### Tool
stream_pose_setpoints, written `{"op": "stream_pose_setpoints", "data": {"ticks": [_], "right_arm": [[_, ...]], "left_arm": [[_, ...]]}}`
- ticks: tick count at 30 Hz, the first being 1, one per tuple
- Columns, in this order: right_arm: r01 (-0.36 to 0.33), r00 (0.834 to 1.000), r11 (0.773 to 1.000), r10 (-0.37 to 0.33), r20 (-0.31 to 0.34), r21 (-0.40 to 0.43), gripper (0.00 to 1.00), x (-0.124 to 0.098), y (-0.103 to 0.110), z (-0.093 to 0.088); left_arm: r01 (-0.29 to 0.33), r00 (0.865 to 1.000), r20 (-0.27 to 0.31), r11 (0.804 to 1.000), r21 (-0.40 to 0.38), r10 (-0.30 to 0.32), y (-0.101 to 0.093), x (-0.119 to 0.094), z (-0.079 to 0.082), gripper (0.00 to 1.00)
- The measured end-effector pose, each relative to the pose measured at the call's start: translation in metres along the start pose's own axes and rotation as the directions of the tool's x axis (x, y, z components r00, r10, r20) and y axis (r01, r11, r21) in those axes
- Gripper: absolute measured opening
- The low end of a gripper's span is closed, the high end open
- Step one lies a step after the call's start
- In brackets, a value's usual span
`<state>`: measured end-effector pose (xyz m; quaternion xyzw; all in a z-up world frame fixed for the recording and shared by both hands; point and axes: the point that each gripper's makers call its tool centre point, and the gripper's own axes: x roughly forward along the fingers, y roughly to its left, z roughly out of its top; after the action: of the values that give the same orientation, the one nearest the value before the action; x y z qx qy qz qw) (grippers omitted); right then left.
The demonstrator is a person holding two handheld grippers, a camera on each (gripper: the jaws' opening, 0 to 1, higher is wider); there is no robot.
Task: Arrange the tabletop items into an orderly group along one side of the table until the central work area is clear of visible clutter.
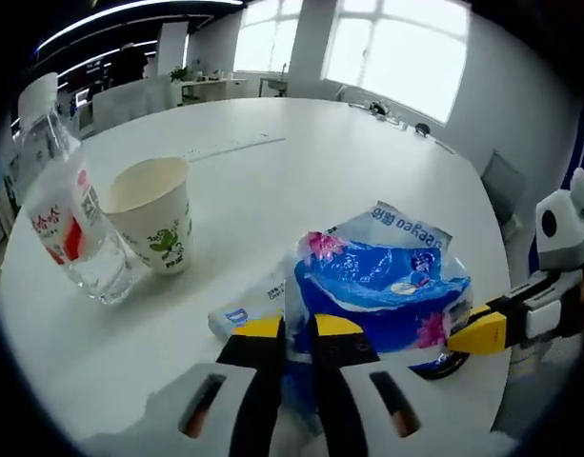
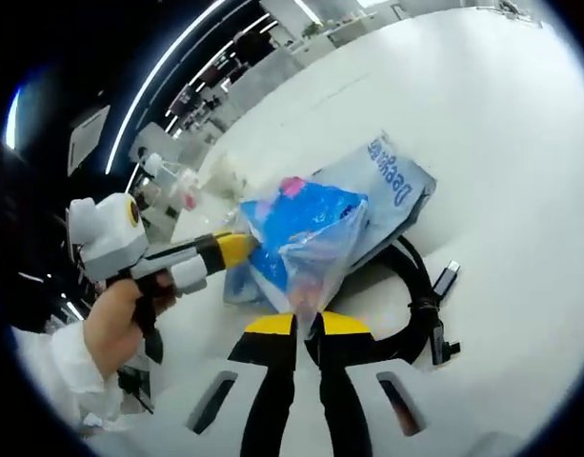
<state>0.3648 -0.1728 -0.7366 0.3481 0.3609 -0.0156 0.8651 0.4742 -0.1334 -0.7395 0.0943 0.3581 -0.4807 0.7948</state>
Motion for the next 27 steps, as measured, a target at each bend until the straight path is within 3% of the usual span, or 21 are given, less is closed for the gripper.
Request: {"op": "stream_pose_setpoints", "data": {"ticks": [6, 22, 27], "right_arm": [[-0.063, 0.998, 0.997, 0.062, 0.024, 0.042, 0.01, -0.020, 0.007, 0.012], [-0.116, 0.987, 0.993, 0.119, 0.112, -0.032, 0.00, -0.088, 0.026, 0.032], [-0.123, 0.982, 0.992, 0.127, 0.141, -0.038, 0.00, -0.106, 0.027, 0.037]], "left_arm": [[-0.017, 0.999, 0.035, 1.000, 0.005, 0.017, -0.013, -0.026, 0.001, 0.00], [-0.026, 0.985, 0.170, 0.997, -0.067, 0.037, -0.066, -0.106, 0.016, 0.00], [-0.011, 0.981, 0.191, 0.999, -0.047, 0.020, -0.086, -0.119, 0.016, 0.00]]}}
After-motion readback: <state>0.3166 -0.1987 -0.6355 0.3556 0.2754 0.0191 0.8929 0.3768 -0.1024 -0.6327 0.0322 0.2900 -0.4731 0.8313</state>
